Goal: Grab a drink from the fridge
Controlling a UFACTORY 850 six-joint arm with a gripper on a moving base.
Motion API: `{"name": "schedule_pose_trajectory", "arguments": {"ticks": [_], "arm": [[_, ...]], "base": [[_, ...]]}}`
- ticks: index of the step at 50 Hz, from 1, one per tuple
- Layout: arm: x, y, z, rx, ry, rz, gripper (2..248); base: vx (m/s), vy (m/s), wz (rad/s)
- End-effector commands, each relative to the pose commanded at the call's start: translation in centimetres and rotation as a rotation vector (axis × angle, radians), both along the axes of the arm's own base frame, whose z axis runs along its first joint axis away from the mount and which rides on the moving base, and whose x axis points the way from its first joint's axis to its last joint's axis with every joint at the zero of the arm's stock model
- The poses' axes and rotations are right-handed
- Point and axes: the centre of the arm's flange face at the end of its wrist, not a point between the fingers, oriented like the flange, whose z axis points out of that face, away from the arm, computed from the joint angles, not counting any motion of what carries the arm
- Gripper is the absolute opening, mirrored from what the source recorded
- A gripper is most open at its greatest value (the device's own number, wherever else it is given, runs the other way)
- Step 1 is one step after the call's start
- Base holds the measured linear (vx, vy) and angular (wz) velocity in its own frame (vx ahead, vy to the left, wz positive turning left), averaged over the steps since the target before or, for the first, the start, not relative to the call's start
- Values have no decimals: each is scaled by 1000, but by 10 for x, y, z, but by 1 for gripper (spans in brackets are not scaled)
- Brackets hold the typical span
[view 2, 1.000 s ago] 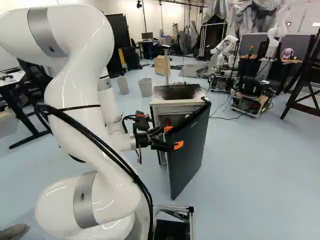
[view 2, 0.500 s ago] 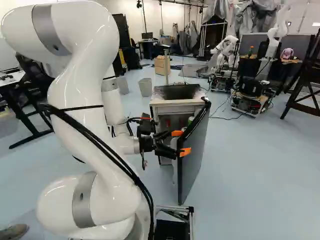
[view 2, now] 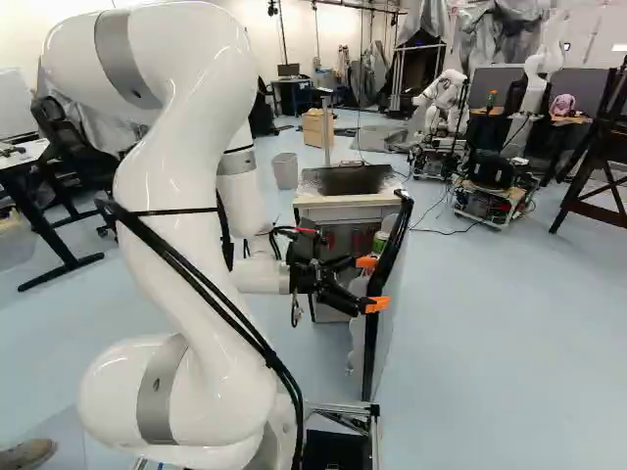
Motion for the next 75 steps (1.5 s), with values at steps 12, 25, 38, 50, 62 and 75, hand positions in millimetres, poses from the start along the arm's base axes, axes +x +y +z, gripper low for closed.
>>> {"name": "schedule_pose_trajectory", "arguments": {"ticks": [12,25,38,50,62,75], "arm": [[13,-22,0,2,-31,-77,247],[26,-48,1,1,-65,-157,247],[39,-75,2,-3,-100,-234,247],[49,-102,2,-8,-133,-302,247],[59,-130,2,-16,-166,-366,247],[68,-161,3,-26,-202,-430,247]], "base": [[0,0,0],[0,0,0],[0,0,0],[0,0,0],[0,0,0],[0,0,0]]}}
